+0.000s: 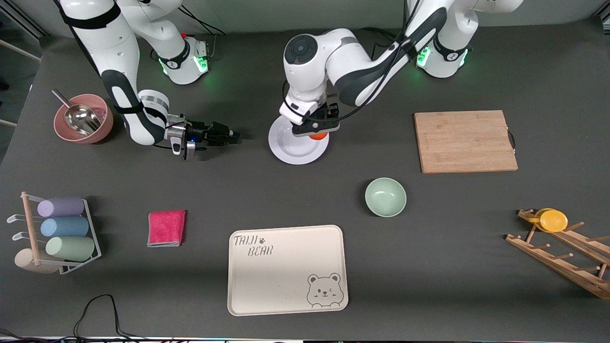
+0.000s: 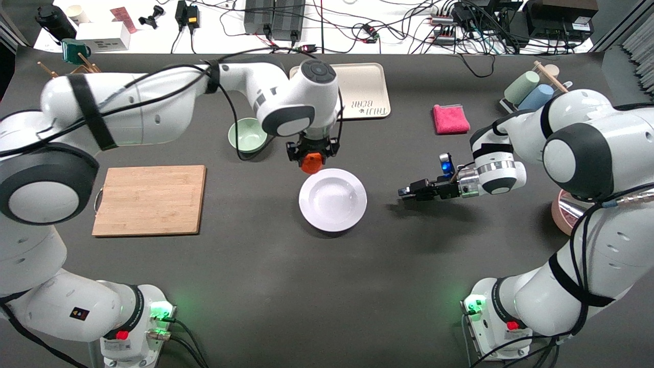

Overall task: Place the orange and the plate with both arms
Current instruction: 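Lower the orange onto the white plate and open the left gripper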

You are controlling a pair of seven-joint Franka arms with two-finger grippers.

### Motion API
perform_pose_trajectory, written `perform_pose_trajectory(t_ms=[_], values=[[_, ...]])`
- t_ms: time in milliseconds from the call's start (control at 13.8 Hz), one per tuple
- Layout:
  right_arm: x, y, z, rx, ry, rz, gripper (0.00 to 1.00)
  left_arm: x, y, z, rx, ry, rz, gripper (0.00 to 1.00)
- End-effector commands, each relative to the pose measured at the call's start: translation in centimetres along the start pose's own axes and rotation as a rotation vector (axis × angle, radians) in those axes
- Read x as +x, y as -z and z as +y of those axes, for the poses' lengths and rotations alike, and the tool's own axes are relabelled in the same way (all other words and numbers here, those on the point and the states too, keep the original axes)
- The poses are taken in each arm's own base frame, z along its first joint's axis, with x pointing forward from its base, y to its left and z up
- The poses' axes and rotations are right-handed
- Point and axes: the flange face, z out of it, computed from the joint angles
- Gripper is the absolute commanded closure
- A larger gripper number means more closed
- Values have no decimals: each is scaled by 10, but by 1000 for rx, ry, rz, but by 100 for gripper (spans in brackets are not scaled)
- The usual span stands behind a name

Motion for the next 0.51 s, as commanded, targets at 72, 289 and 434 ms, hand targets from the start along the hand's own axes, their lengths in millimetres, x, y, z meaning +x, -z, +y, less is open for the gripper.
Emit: perform_pose_trajectory(t_ms=[72,289,434], values=[[3,-3,3,6,23,15,53,-17,-46,34,-31,72,-11,100],[3,-6,5,25,32,10,53,-36,-73,49,-51,61,-21,100],[3,-10,11,46,47,10,53,-38,-91,55,-76,87,-35,100]])
